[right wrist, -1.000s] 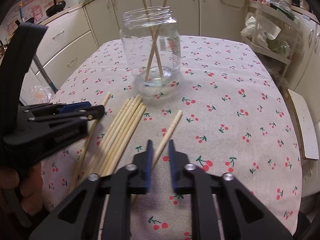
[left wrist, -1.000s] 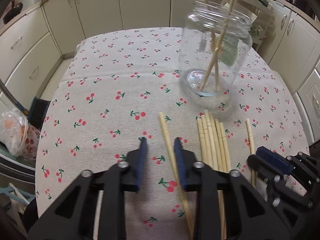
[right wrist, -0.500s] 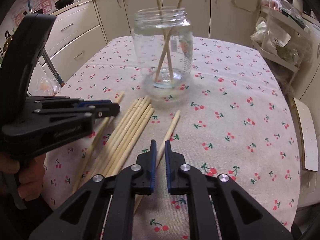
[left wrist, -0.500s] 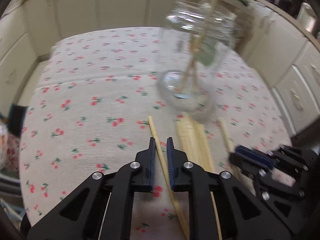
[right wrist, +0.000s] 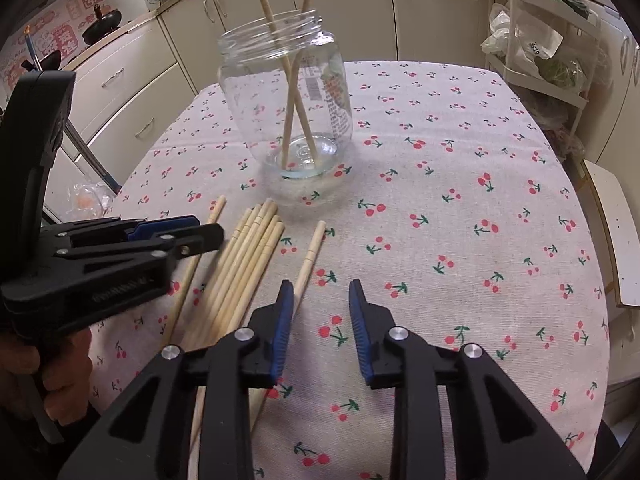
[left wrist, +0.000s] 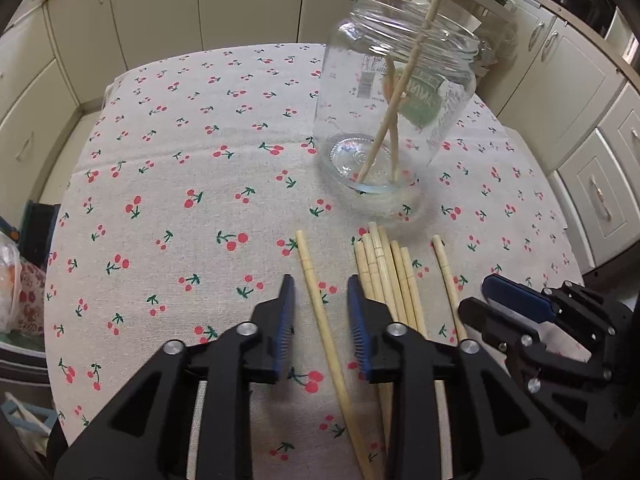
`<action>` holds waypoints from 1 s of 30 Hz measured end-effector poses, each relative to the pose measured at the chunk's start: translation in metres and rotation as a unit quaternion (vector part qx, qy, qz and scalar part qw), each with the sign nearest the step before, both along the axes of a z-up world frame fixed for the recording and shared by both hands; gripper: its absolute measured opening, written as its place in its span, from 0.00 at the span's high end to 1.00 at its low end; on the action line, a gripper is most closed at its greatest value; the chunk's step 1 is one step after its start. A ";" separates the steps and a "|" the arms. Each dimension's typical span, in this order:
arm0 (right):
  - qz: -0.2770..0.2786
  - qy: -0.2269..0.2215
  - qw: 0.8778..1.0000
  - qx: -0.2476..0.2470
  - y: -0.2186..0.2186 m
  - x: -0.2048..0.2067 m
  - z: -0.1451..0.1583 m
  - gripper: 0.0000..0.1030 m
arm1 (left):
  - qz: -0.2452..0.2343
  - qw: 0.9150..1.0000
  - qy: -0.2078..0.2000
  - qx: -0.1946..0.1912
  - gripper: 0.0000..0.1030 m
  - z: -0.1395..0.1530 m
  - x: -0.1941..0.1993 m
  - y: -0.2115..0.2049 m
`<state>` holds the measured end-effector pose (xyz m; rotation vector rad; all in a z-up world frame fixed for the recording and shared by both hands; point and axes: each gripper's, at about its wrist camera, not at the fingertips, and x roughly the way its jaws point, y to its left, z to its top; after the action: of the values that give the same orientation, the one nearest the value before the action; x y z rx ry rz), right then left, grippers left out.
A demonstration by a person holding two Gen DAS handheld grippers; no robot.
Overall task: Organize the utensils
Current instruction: 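Close the left gripper on a wooden stick while the right gripper grasps another, then lift both held sticks upright and carry them over the glass jar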
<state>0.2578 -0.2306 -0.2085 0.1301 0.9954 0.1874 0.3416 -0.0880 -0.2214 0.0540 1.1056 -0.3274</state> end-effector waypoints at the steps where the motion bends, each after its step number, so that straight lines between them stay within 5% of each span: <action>1: 0.000 -0.001 1.000 0.001 0.001 0.001 0.000 0.71 | 0.003 1.000 -0.003 0.004 0.72 0.000 0.000 -0.002; 5: 0.002 -0.007 1.000 0.004 0.006 0.002 0.003 0.70 | 0.014 1.000 -0.011 0.009 0.73 0.000 -0.003 -0.005; 7: 0.011 -0.007 1.000 -0.010 0.013 0.002 0.002 0.70 | 0.017 1.000 -0.017 0.016 0.88 0.000 -0.005 -0.006; 10: 0.025 -0.013 0.998 -0.059 0.024 0.001 -0.001 0.78 | 0.011 1.000 -0.016 0.010 0.94 0.000 -0.007 -0.005; 12: 0.038 -0.012 0.996 -0.075 0.027 0.000 0.000 0.90 | 0.002 1.000 -0.017 0.015 0.94 0.000 -0.007 -0.006; 15: 0.046 -0.007 0.996 -0.081 0.025 0.000 0.000 0.91 | -0.013 0.999 -0.021 0.033 0.93 -0.001 -0.008 -0.010; 19: 0.055 0.001 0.994 -0.095 0.030 0.005 0.001 0.91 | -0.008 0.999 -0.023 0.047 0.74 -0.002 -0.005 -0.015; 22: 0.067 0.003 0.992 -0.106 0.034 0.008 0.001 0.92 | -0.012 0.998 -0.025 0.057 0.80 -0.003 -0.006 -0.019; 24: 0.065 0.006 0.994 -0.092 0.031 0.010 0.001 0.94 | -0.023 0.998 -0.020 0.046 0.95 -0.002 -0.008 -0.021; 30: 0.015 0.024 0.999 0.028 -0.003 0.012 -0.001 0.94 | -0.011 0.999 -0.038 0.030 0.95 0.011 -0.014 -0.014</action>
<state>0.2697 -0.2339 -0.2096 0.1724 1.0404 0.2400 0.3277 -0.1020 -0.2100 0.1311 1.0407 -0.3100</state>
